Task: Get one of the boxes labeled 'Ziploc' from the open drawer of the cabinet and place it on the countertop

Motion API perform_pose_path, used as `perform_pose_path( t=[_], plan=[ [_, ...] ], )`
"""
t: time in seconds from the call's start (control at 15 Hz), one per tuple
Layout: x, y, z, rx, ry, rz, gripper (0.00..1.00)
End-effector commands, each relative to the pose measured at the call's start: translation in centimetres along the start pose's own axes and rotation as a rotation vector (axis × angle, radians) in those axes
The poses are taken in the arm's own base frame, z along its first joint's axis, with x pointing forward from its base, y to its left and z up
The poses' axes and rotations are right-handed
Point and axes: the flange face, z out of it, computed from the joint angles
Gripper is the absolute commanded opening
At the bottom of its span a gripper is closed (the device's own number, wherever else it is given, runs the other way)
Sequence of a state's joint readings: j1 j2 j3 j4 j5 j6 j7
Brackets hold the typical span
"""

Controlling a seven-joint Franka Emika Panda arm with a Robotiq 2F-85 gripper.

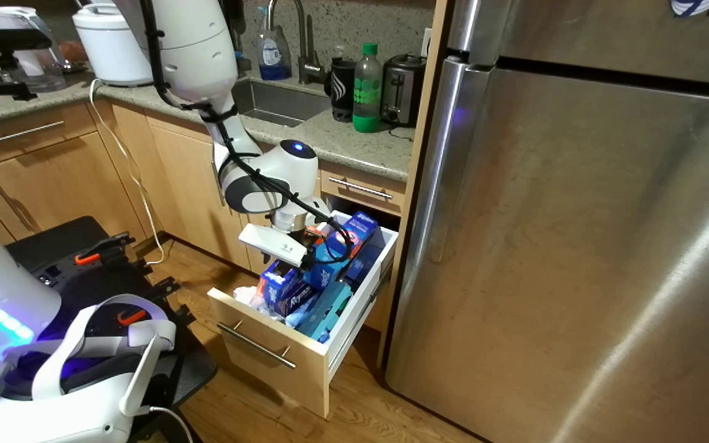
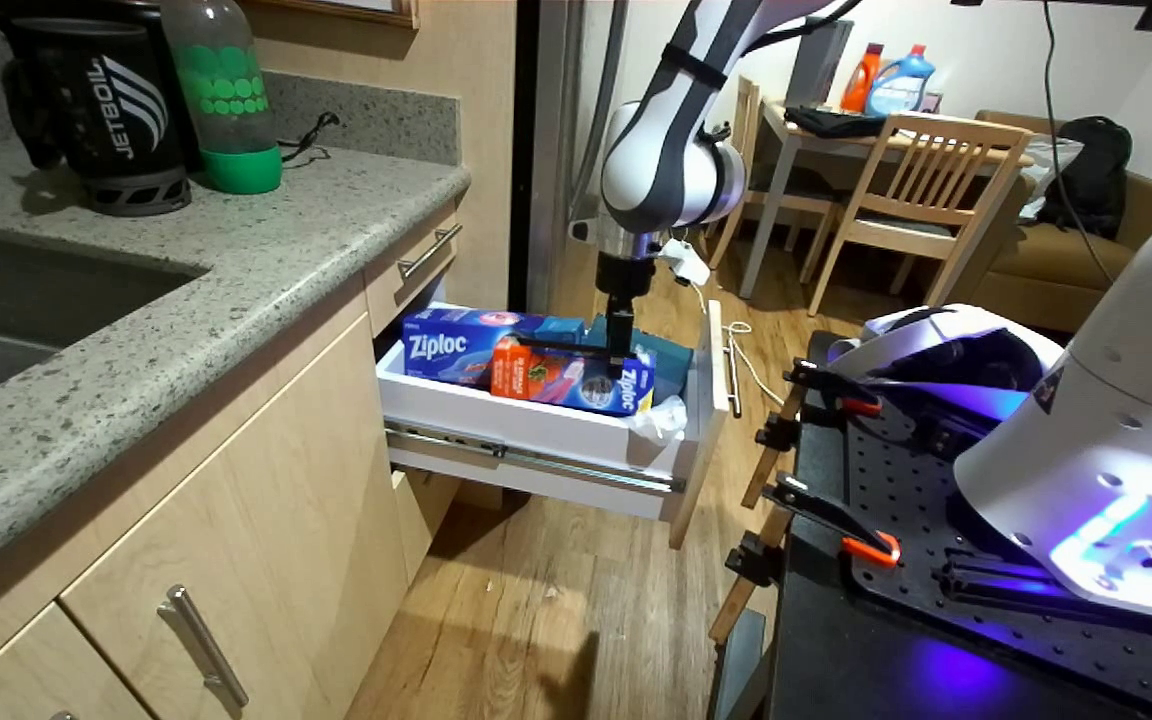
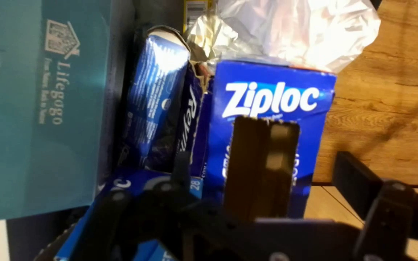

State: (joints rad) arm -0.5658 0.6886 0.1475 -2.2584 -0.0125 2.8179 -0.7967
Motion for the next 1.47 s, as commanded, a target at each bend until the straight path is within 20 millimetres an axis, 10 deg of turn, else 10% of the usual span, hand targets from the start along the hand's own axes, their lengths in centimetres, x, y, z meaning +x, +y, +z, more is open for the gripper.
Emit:
perform_pose_path(
  t=[0.0, 0.13, 0.2, 0.87, 1.4],
  plan=[
    [0.7, 0.1, -0.1, -0.012, -0.036, 0.015, 1.00],
    [0.9, 0.1, 0.0, -0.019, -0.042, 0.019, 1.00],
    [1.0, 0.1, 0.0, -0.027, -0.044, 0.022, 0.75],
    [1.6, -0.4, -0.3, -0.044, -0.041, 0.028, 0.07],
    [-0.9, 0.0, -5.6, -0.100, 0.037, 0.059, 0.03]
  ],
)
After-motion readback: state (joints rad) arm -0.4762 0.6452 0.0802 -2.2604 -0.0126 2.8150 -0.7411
